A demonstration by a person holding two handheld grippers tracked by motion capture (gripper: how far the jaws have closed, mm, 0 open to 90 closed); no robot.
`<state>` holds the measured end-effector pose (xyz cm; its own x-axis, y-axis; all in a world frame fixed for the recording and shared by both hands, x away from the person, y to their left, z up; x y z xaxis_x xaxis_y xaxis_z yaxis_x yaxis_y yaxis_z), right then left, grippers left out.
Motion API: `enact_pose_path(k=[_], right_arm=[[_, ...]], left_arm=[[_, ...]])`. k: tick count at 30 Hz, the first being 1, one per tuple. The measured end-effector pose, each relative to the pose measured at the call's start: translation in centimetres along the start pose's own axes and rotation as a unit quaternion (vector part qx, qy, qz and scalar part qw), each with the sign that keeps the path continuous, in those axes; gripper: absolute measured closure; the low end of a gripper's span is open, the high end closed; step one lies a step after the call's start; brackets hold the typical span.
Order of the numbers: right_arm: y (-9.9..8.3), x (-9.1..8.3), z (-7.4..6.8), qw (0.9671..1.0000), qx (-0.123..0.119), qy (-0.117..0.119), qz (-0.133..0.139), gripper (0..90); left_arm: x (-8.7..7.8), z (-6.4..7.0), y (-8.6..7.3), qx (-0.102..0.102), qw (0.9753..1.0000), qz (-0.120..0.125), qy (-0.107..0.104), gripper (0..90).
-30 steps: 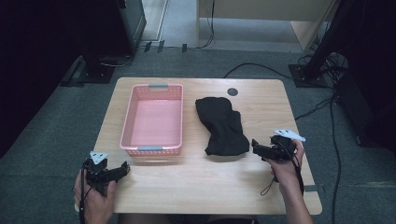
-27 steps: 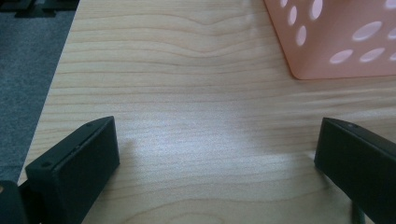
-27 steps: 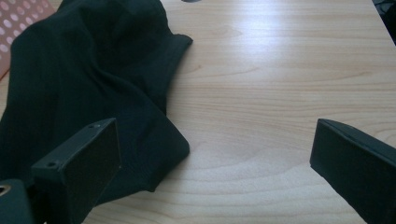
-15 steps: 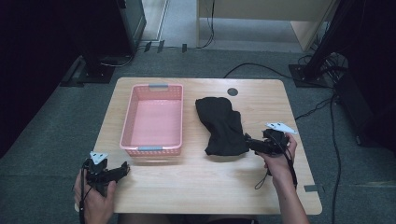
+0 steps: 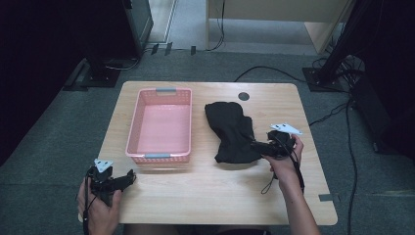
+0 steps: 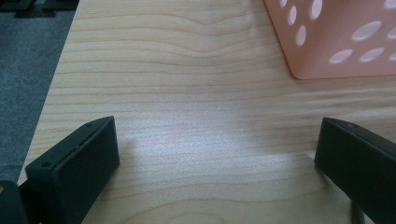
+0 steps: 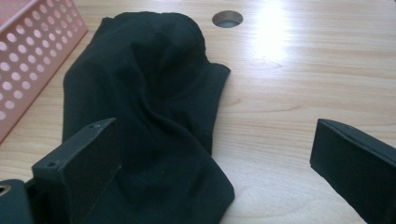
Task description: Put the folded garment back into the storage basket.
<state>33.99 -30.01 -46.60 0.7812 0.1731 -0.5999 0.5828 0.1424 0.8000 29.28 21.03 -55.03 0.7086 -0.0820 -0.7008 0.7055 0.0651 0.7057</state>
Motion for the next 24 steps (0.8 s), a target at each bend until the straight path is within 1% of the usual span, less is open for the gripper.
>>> enact_pose_path(k=[4, 9, 16, 24], right_arm=[[0.4, 0.3, -0.5, 1.0, -0.004, 0.002, 0.002, 1.5], [0.9, 0.9, -1.1, 0.9998, -0.018, 0.001, -0.001, 1.5], [1.3, 1.8, -2.0, 0.9997, -0.024, 0.006, -0.004, 1.5], [1.6, 2.7, -3.1, 0.9994, -0.03, 0.017, -0.002, 1.5]], left_arm=[[0.0, 0.0, 0.0, 0.0, 1.0, 0.0, 0.0, 0.0], [0.0, 0.0, 0.0, 0.001, 1.0, 0.0, -0.001, 0.0], [0.0, 0.0, 0.0, 0.001, 1.0, 0.0, -0.001, 0.0], [0.0, 0.0, 0.0, 0.001, 1.0, 0.0, -0.001, 0.0]])
Point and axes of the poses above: each handheld gripper's, and its own axes: x roughly forward along the jaws, y roughly out of its top, z roughly to its right, the point moved 4 cm from there along x, roughly forward along the jaws, and after that the axes turned 9 degrees about -x, right-handed, at the moved point
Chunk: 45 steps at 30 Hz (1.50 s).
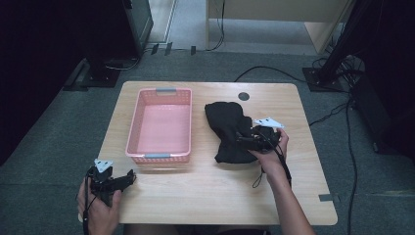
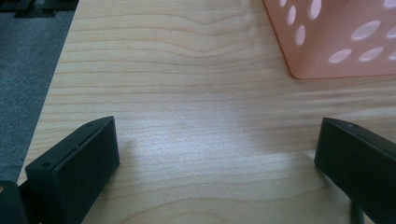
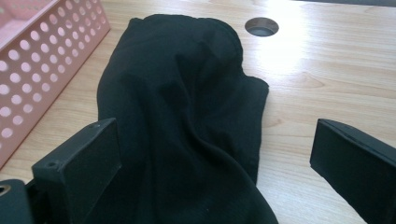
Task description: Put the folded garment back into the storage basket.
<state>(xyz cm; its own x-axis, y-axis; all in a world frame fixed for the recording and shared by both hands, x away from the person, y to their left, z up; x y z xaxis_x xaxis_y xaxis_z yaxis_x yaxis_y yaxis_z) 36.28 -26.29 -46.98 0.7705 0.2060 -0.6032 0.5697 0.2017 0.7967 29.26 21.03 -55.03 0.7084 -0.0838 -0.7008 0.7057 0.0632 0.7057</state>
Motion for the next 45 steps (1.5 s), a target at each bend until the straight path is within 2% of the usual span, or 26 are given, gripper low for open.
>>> enact_pose_path(k=[15, 33, 45], right_arm=[[0.7, 1.7, -1.2, 0.9993, 0.005, 0.026, 0.024, 1.7], [1.2, 3.4, -2.1, 0.9979, 0.017, 0.04, 0.047, 1.7], [1.8, 4.7, -2.7, 0.9987, 0.006, 0.04, 0.033, 1.7]], left_arm=[[0.0, 0.0, 0.0, 0.001, 1.0, -0.001, -0.001, 0.0], [0.0, 0.0, 0.0, 0.0, 1.0, 0.0, -0.001, 0.0], [0.0, 0.0, 0.0, 0.0, 1.0, -0.001, -0.001, 0.0]])
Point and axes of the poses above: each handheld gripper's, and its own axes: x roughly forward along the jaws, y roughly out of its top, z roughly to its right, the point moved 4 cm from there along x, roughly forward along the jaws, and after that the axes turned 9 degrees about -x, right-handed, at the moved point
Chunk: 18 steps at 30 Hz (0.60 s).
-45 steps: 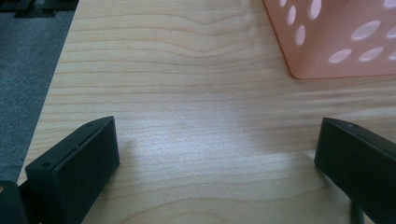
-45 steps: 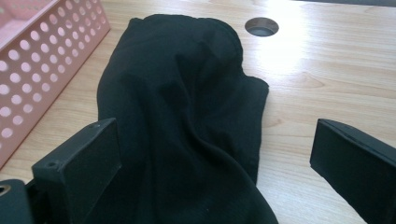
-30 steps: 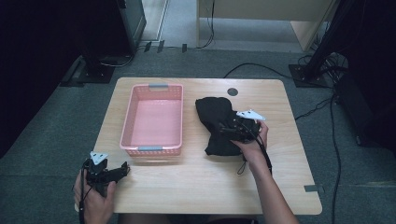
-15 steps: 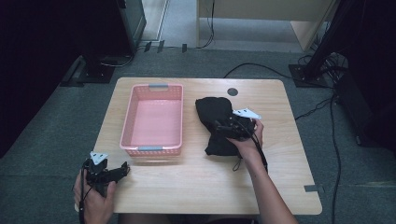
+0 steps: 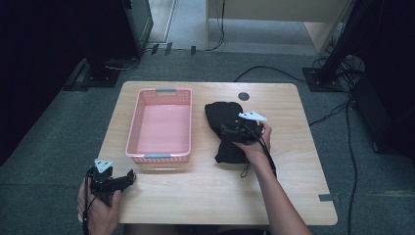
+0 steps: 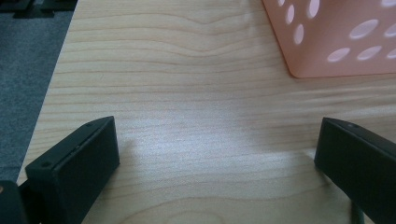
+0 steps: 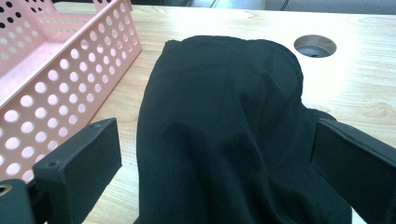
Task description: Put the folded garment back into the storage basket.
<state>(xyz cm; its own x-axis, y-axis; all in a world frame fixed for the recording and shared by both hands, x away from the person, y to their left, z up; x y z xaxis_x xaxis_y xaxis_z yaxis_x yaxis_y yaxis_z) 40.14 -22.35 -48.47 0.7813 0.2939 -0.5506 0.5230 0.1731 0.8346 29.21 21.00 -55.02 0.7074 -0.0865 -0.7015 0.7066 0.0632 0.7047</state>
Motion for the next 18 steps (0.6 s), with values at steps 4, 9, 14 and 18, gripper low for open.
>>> enact_pose_path(k=[4, 9, 14, 18], right_arm=[[0.4, 0.5, -0.1, 1.0, -0.002, -0.003, -0.003, 1.7], [0.5, 1.2, -0.3, 0.9999, -0.003, -0.006, -0.011, 1.7], [0.4, 2.0, -0.1, 0.9998, 0.002, -0.011, -0.018, 1.7], [0.3, 2.5, -0.1, 0.9995, 0.003, -0.02, -0.023, 1.7]], left_arm=[[0.0, 0.0, 0.0, 0.0, 1.0, 0.0, 0.0, 0.0], [0.0, 0.0, 0.0, 0.0, 1.0, 0.0, 0.0, 0.0], [0.0, 0.0, 0.0, 0.0, 1.0, 0.0, 0.0, 0.0], [0.0, 0.0, 0.0, 0.0, 1.0, 0.0, 0.0, 0.0]])
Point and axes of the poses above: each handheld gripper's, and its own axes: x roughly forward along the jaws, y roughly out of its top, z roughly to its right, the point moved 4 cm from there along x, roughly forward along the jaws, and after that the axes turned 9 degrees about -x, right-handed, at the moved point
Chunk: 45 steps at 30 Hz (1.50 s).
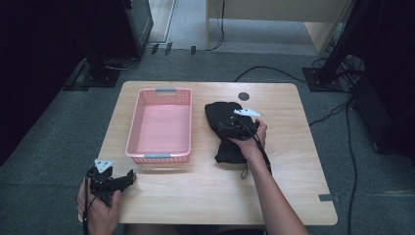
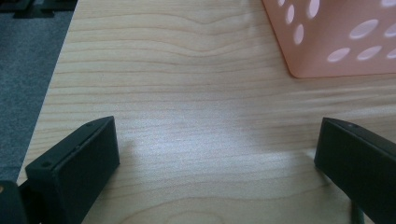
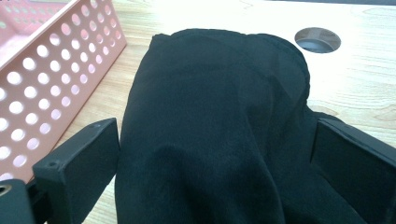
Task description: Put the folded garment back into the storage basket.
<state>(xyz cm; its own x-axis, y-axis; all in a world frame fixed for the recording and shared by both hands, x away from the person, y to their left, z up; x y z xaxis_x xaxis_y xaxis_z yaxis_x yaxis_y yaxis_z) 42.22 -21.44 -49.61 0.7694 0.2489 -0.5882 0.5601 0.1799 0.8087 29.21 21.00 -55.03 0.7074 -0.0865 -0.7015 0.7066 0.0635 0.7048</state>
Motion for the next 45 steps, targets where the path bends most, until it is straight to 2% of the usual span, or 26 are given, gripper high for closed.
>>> enact_pose_path(k=[12, 30, 38, 45], right_arm=[[0.4, 1.1, -0.1, 0.9999, 0.001, -0.012, 0.002, 1.5], [0.1, 3.5, -0.3, 0.9983, -0.031, -0.04, -0.03, 0.1], [-0.6, 4.6, -0.3, 0.9975, -0.023, -0.043, -0.051, 0.0], [-1.1, 5.2, -0.4, 0.9976, -0.001, -0.05, -0.048, 2.9]], left_arm=[[0.0, 0.0, 0.0, 0.0, 1.0, 0.0, 0.0, 0.0], [0.0, 0.0, 0.0, 0.0, 1.0, 0.0, 0.0, 0.0], [0.0, 0.0, 0.0, 0.0, 1.0, 0.0, 0.0, 0.0], [0.0, 0.0, 0.0, 0.0, 1.0, 0.0, 0.0, 0.0]])
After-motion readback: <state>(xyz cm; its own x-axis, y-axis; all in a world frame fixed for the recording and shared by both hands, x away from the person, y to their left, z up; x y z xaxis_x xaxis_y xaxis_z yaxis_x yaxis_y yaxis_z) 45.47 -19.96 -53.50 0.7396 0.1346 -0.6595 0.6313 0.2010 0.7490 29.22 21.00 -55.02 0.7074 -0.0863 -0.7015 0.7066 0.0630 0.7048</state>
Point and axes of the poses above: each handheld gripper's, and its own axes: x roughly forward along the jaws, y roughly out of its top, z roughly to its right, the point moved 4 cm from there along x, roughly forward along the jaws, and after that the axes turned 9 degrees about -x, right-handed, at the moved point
